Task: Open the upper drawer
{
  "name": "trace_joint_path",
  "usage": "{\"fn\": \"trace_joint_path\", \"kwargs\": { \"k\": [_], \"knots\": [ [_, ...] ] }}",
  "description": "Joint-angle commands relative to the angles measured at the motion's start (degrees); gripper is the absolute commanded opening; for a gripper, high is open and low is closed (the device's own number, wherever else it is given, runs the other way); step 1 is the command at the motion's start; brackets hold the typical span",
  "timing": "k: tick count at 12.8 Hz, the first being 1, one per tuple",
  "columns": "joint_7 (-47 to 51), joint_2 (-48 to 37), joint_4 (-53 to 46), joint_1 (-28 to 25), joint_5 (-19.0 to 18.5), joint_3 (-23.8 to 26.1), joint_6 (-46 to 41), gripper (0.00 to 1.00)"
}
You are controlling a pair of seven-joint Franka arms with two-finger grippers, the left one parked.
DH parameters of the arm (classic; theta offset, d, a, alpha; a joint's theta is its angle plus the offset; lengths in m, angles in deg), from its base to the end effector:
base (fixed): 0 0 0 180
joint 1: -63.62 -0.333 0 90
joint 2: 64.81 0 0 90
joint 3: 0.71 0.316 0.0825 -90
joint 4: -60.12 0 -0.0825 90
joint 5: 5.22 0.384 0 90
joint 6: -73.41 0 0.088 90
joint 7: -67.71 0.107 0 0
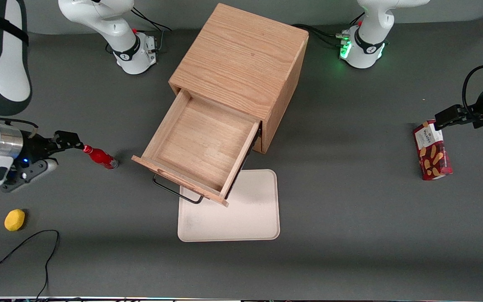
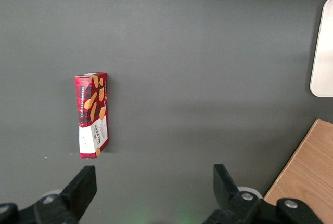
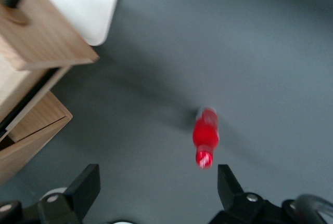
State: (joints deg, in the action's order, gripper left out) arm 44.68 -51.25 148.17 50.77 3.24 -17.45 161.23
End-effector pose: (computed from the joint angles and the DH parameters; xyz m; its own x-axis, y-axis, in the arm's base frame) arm 0.6062 -0.0086 0.5050 0.9282 0.3256 -0.1800 0.2988 -0.9407 -0.1605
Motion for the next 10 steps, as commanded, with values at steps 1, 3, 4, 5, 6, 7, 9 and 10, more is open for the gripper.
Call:
{"fn": "trace_joint_path", "kwargs": {
  "k": [1,3,4,5,6,7,9,10],
  "knots": [
    [14.6,-5.6,6.3,-2.0,-3.1,-0.3,0.6,1.00],
    [21.0,-7.1,6.4,-2.1,-4.7,-0.6,-1.2,0.99],
    [22.5,-8.1,6.5,-2.2,-5.8,-0.7,-0.6,1.00],
    [22.9,-8.9,6.5,-2.1,-5.8,-0.7,-0.1,1.00],
    [23.3,-10.2,7.9,-2.3,-5.9,-0.6,0.5,1.00],
    [24.9,-12.0,9.9,-2.8,-6.0,-0.4,2.3,1.00],
    [29.4,-16.6,16.2,-5.6,-6.3,-0.5,7.3,1.00],
    [29.1,-17.2,16.7,-5.6,-6.3,-0.6,7.5,1.00]
  ]
}}
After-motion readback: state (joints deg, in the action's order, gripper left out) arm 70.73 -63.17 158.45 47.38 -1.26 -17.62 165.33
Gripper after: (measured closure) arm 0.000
